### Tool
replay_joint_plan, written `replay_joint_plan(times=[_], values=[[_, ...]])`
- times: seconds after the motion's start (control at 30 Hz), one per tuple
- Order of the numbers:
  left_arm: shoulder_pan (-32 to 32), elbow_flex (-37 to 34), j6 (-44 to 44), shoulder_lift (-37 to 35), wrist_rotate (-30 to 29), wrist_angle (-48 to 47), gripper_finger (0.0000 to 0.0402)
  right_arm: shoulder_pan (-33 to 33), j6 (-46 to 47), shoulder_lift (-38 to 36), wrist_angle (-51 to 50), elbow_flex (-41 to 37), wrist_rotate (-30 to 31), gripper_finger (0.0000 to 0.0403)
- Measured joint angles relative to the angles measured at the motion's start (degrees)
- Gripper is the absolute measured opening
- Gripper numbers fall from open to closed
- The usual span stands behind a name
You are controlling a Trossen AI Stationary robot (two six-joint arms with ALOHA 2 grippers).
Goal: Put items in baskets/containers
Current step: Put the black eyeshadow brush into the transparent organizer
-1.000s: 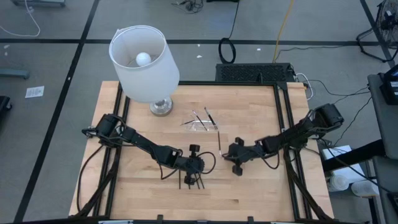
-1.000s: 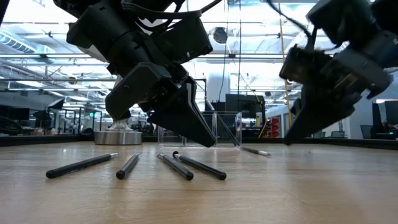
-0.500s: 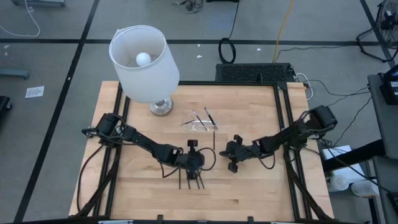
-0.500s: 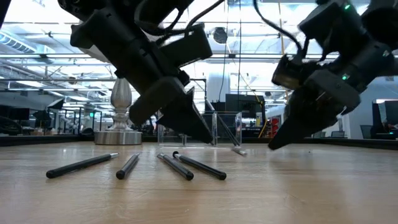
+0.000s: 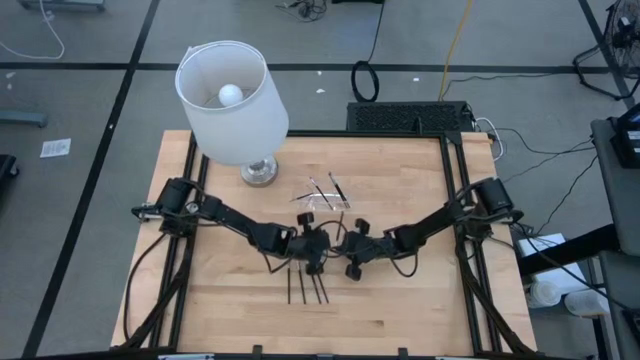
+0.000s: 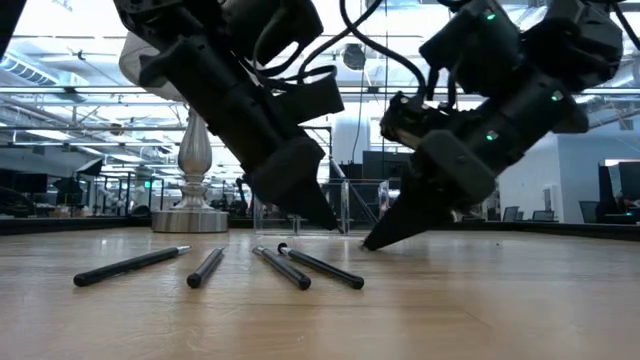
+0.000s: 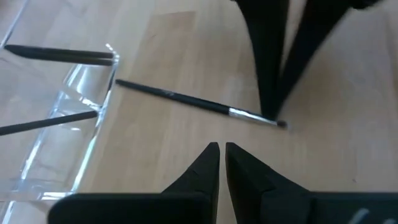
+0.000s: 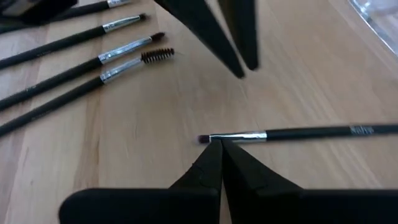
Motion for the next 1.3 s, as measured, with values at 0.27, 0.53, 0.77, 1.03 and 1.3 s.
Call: replay_joint_plan(times=[0.27,0.53,0.77,1.03,1.3], values=[[2.3,0.0,-0.6,0.0,0.3,-0.2,0.0037,-1.6,-3.8,3.2,3.9,2.2,-0.7,0.0],[3.1,0.0,-0.7,0.0,1.8,-1.3,0.0037,-3.0,-6.9,3.9,6.2,2.3,0.3,0.0],[3.1,0.0,0.4,0.0,1.8,-2.8,0.0037,-3.7,-12.6,3.9,6.0,2.3,-0.3,0.0],[-1.3,0.0,3.5,-4.5,-8.9,-9.0,0.0029,-0.3,-18.9,-1.4,-14.7,8.6,-2.1,0.0],[-7.7,0.0,-1.4,-13.4,-11.3,-18.2,0.0017,0.2,-25.7,-2.4,-40.0,23.1,-2.2,0.001]])
